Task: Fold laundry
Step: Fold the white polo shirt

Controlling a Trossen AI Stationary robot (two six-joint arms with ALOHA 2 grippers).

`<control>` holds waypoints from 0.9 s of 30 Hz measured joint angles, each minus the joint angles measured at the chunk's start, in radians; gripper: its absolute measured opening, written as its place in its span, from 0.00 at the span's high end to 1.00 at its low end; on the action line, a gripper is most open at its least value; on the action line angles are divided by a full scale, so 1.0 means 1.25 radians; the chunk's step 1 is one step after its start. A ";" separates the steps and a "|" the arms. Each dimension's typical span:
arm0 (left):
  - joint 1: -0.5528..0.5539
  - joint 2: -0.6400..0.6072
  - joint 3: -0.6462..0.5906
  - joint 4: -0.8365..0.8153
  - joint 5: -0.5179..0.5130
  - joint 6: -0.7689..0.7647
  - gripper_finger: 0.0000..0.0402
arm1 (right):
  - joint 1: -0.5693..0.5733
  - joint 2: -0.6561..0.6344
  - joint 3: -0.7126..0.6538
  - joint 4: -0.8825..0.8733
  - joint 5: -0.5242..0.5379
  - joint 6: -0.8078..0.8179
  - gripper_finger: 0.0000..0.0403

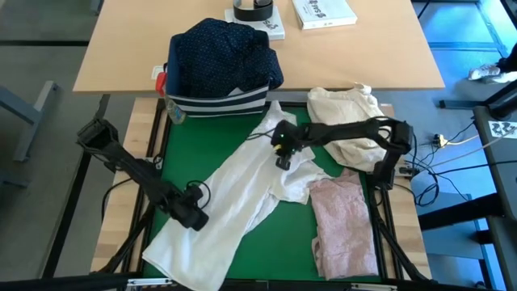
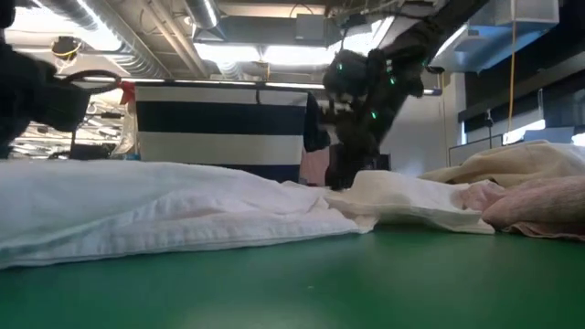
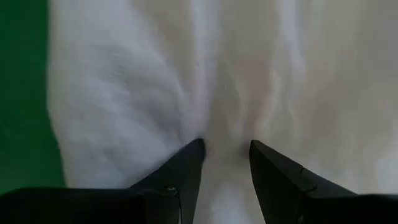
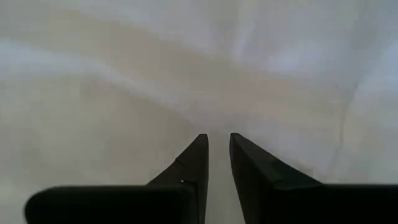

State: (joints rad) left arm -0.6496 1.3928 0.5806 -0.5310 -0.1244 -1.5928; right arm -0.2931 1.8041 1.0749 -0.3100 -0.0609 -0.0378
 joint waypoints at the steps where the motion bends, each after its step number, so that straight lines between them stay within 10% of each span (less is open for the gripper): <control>1: 0.002 -0.003 -0.017 0.008 0.012 0.000 0.67 | -0.001 0.011 -0.007 0.001 0.013 0.001 0.83; 15: 0.067 -0.056 -0.030 -0.248 -0.020 0.090 0.68 | -0.104 0.078 0.063 0.003 0.255 0.030 0.83; 21: 0.097 -0.114 0.053 -0.445 -0.006 0.174 0.72 | -0.134 0.076 0.175 -0.173 0.260 0.026 0.83; 27: 0.075 -0.158 0.179 -0.356 -0.031 0.313 0.74 | -0.098 0.011 0.214 -0.221 0.122 0.028 0.83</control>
State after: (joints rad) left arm -0.5556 1.1953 0.8045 -0.9762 -0.1632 -1.2009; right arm -0.4156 1.8183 1.3430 -0.5860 0.0914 -0.0031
